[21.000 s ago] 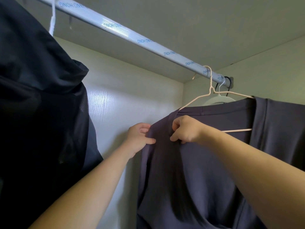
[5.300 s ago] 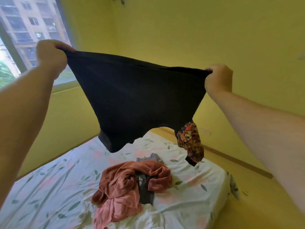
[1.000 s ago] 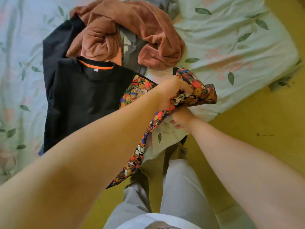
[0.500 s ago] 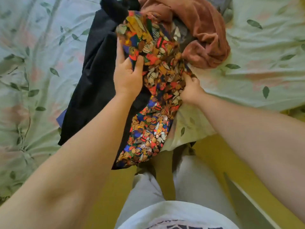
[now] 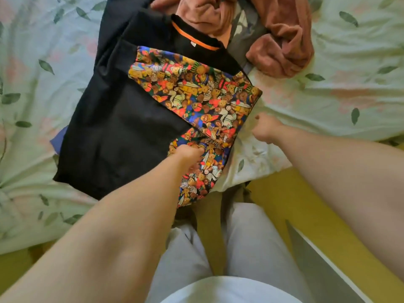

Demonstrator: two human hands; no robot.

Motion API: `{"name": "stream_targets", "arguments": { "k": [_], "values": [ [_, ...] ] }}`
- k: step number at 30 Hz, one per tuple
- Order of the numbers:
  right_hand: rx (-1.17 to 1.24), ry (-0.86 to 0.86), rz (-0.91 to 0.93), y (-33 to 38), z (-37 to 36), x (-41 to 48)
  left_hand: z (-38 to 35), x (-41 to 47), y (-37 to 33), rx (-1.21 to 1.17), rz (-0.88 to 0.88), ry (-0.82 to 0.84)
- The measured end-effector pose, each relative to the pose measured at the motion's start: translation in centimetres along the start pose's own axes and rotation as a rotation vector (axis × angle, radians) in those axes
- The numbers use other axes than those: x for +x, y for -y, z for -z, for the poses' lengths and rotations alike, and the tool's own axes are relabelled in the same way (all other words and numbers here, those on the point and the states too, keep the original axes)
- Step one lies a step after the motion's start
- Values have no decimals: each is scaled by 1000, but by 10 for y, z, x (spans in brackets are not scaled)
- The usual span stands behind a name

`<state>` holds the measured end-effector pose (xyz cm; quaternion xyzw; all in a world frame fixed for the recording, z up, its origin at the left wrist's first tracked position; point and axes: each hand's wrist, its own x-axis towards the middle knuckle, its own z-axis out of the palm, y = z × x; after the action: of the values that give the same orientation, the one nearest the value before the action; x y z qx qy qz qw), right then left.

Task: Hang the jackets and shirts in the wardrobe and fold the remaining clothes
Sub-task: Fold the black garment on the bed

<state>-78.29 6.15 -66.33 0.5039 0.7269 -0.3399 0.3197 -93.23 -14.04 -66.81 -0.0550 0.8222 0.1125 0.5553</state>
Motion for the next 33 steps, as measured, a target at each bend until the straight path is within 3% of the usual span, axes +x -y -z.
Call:
{"name": "stream_targets", "arguments": {
  "k": [4,11,16,20,23,26,28,31,33],
  "values": [
    [158,-47,-13,-8,11,31,-61,3,-18,-305,70,119],
    [368,-136,98,-16,18,87,-103,31,-31,-681,182,82],
    [326,-235,134,-14,19,117,-110,60,-26,-636,245,141],
    [247,-209,119,-11,16,129,-122,59,-25,-354,169,181],
    [240,-208,19,0,13,128,-86,59,-35,-249,160,215],
    [205,-276,-119,17,5,114,0,72,-48,-342,171,16],
    [132,-433,-130,32,-3,100,63,77,-57,-484,164,-151],
    [-22,-644,42,55,-21,82,138,84,-73,-485,10,-395],
    [-64,-631,230,75,-35,74,168,87,-83,-507,-66,-484]
  ]
}}
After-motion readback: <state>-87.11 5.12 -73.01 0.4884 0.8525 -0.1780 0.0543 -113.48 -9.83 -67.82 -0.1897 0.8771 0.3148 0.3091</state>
